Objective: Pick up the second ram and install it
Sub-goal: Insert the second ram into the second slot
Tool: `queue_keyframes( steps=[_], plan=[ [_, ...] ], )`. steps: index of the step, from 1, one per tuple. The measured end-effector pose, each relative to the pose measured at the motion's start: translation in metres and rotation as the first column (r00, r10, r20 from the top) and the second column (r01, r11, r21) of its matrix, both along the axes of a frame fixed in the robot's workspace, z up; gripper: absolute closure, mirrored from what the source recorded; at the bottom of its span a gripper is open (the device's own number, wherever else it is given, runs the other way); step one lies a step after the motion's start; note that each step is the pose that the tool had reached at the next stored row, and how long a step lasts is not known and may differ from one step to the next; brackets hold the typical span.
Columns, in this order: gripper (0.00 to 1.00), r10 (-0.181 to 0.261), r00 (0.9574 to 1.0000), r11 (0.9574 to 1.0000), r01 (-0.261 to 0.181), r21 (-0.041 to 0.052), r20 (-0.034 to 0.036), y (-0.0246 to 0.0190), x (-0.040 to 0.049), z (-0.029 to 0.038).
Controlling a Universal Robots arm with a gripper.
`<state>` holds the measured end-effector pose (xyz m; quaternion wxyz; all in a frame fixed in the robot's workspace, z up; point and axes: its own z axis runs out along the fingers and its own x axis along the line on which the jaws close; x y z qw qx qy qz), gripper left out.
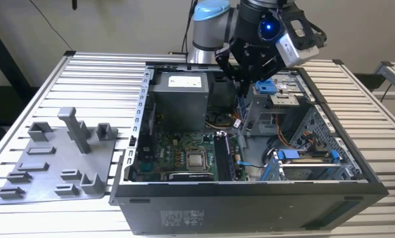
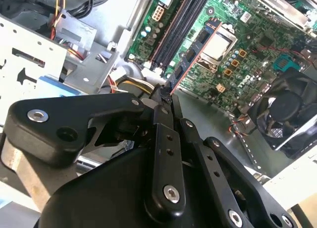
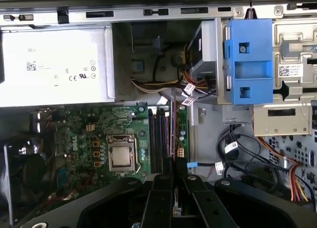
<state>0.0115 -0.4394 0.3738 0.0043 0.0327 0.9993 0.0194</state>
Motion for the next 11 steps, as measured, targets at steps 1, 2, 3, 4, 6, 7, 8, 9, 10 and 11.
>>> queue_keyframes(
  steps=[1,2,3,4,6,7,8,9,10,11],
  plan=[
    [0.86,0.000,1.0000,1.0000,0.000,0.0003,0.0000,-0.0019,0.0003,-0.0008],
    [0.86,0.000,1.0000,1.0000,0.000,0.0009,0.0001,-0.0042,0.0008,-0.0020],
    [0.86,0.000,1.0000,1.0000,0.000,0.0017,0.0000,-0.0061,0.0012,-0.0031],
    [0.86,0.000,1.0000,1.0000,0.000,0.0027,-0.0002,-0.0083,0.0017,-0.0047],
    [0.86,0.000,1.0000,1.0000,0.000,0.0040,-0.0015,-0.0111,0.0027,-0.0076],
    [0.86,0.000,1.0000,1.0000,0.000,0.0041,-0.0026,-0.0119,0.0030,-0.0093],
    [0.86,0.000,1.0000,1.0000,0.000,0.0041,-0.0038,-0.0124,0.0031,-0.0107],
    [0.86,0.000,1.0000,1.0000,0.000,0.0041,-0.0046,-0.0128,0.0032,-0.0120],
    [0.86,0.000,1.0000,1.0000,0.000,0.0041,-0.0054,-0.0132,0.0033,-0.0134],
    [0.86,0.000,1.0000,1.0000,0.000,0.0043,-0.0069,-0.0141,0.0034,-0.0146]
  ],
)
